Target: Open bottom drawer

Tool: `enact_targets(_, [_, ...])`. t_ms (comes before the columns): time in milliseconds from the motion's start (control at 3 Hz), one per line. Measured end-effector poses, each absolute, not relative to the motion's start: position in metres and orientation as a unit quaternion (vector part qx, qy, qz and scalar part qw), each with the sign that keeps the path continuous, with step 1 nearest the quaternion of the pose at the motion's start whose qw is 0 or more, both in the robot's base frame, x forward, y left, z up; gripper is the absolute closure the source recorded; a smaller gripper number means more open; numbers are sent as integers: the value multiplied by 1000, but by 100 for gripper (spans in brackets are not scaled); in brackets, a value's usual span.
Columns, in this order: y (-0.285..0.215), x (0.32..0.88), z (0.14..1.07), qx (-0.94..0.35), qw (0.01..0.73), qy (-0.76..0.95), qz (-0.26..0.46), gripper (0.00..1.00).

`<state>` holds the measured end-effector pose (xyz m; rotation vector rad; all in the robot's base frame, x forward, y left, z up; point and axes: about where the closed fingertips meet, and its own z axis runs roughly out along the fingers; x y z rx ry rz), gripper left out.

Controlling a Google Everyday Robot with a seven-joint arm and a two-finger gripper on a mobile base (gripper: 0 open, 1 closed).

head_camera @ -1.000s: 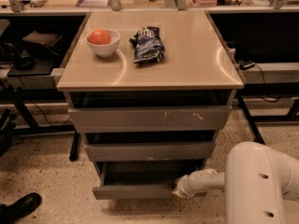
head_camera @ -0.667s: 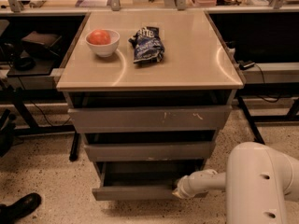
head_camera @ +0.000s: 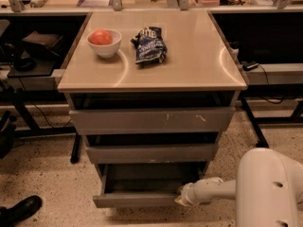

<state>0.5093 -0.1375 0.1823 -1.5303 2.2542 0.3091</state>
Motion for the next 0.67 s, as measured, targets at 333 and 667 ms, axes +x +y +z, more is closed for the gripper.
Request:
enact_targets(333, [-138,509,186,-547,198,806,111,100])
enact_targets(667, [-139,488,180,-547,206,802,121,100])
